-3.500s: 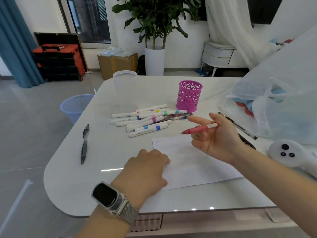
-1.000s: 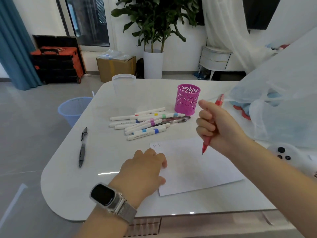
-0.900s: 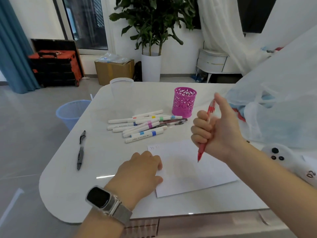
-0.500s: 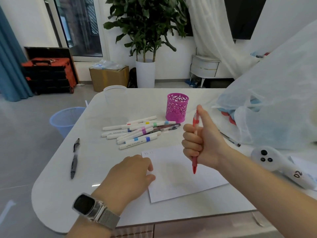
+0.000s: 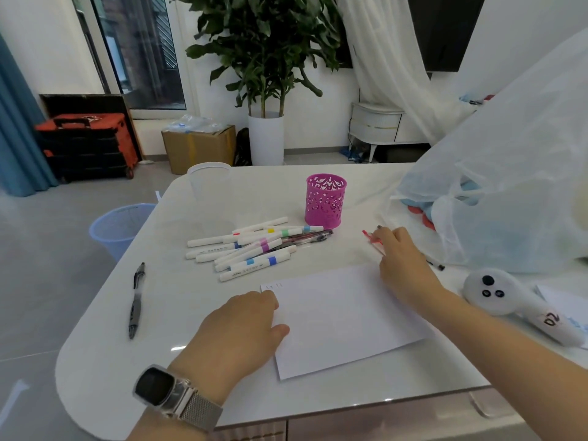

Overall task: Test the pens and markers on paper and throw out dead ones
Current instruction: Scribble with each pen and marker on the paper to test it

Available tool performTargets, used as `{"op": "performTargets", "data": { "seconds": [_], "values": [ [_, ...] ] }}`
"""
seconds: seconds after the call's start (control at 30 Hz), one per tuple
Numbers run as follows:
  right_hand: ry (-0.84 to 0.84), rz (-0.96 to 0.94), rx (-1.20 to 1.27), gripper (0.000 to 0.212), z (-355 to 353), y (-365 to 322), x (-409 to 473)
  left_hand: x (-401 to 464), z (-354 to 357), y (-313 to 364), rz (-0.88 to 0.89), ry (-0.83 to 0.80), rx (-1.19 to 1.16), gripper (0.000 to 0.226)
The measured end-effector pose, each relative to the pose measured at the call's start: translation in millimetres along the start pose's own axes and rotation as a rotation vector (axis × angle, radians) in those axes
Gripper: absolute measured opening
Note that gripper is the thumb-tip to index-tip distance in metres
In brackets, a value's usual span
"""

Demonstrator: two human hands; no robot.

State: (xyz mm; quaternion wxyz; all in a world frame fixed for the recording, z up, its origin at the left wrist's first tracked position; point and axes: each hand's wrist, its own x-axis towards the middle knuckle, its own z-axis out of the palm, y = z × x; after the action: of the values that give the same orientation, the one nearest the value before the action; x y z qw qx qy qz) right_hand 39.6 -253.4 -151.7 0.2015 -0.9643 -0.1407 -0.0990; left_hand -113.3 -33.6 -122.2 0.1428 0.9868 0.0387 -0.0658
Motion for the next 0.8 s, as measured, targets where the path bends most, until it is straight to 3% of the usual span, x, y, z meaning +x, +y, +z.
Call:
{"op": "performTargets", "data": {
  "seconds": [0.07, 0.23, 0.43, 0.6, 0.7, 0.8],
  "values": [
    [-0.014, -0.001, -0.139, 0.03, 4.3, 11.8, 2.6, 0.5, 0.5, 0.0, -0.003, -0.009, 0.007, 0.044],
    [0.072, -0.098, -0.387, 0.022, 5.6, 13.0, 9.4, 1.0, 1.4, 0.6, -0.022, -0.038, 0.028, 0.044],
    [0.023, -0.369, -0.267, 0.047, 18.7, -40.2, 26.2, 2.3, 1.7, 5.0, -0.024, -0.051, 0.072, 0.041],
    [-0.162, -0.372, -0.355, 0.066, 41.5, -66.9, 37.2, 2.6, 2.9, 4.7, -0.019, -0.1, 0.096, 0.049],
    [-0.188, -0.32, -0.384, 0.068, 50.5, -64.6, 42.3, 3.4, 3.9, 1.8, -0.015, -0.1, 0.093, 0.051],
    [-0.149, -0.302, -0.408, 0.054, 55.1, -59.8, 44.3, 4.6, 3.2, 0.6, -0.014, -0.1, 0.083, 0.052]
  ]
}}
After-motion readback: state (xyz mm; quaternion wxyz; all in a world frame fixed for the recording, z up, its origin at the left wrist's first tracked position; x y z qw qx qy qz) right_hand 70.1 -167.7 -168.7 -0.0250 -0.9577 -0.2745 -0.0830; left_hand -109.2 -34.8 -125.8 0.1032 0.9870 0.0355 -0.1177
